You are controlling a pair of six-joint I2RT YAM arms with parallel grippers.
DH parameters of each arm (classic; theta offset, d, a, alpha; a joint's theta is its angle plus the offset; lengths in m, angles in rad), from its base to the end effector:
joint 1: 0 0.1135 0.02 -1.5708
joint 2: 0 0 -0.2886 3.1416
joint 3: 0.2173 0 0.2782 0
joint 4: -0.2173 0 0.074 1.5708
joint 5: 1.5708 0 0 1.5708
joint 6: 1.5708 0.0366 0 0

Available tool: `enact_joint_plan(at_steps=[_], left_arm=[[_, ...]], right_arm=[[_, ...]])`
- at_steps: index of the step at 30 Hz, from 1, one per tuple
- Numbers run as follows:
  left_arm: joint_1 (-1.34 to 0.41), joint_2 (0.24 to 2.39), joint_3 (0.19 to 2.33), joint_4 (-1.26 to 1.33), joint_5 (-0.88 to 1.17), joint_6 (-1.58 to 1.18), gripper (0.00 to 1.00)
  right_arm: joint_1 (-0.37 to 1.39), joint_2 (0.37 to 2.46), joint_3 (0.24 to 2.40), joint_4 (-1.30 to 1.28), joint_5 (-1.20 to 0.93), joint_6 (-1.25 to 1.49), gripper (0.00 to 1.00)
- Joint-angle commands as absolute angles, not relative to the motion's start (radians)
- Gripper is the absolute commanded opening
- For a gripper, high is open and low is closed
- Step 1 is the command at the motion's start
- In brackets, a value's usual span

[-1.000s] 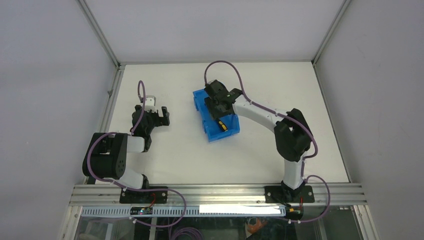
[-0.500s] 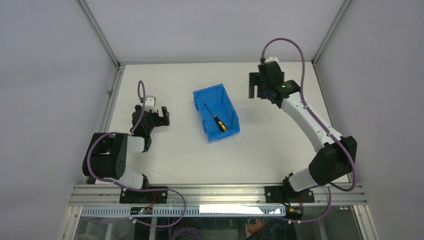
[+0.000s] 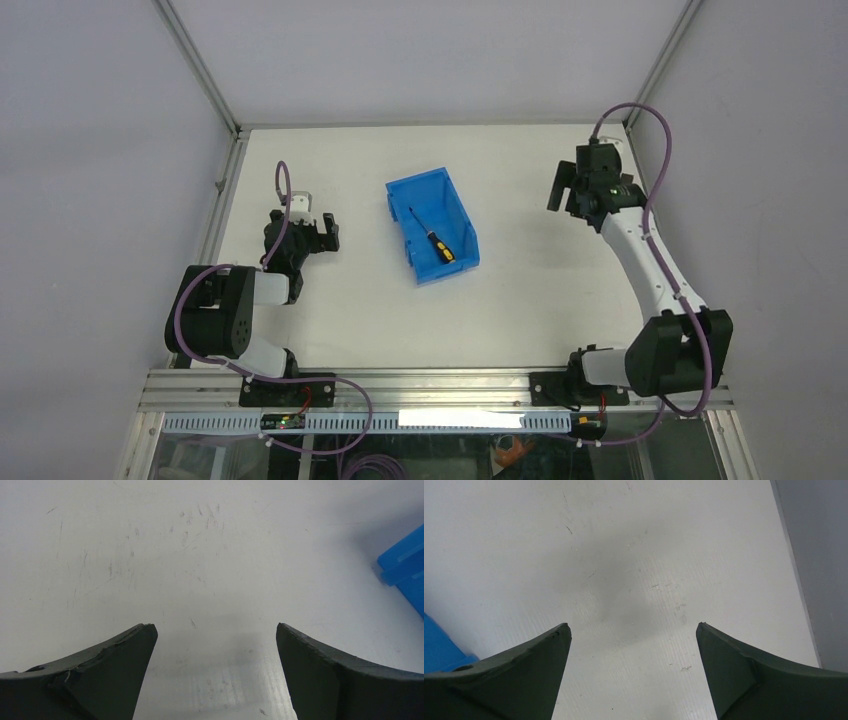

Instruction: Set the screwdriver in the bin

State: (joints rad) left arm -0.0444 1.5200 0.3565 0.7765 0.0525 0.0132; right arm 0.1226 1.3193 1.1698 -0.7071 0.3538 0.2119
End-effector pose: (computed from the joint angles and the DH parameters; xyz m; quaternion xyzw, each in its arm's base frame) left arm 0.2701 -0.0139 0.1343 0.0385 0.8288 -0.0305 0.5573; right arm 0.2960 0.0237 0.3300 0.1026 0.9186 -0.1053 0.3667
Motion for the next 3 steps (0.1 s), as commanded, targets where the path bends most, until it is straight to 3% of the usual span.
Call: enact_joint_plan(at_steps=[1, 3], left_arm=[[-0.042, 1.506, 0.380, 0.808, 0.046, 0.002, 0.99], [-0.042, 1.506, 0.380, 0.808, 0.046, 0.002, 0.99]], right_arm=[[0.119, 1.271, 1.140, -0.650, 0.341, 0.240, 0.99], [0.118, 1.260, 1.125, -0.648, 0.359, 0.259, 0.99]])
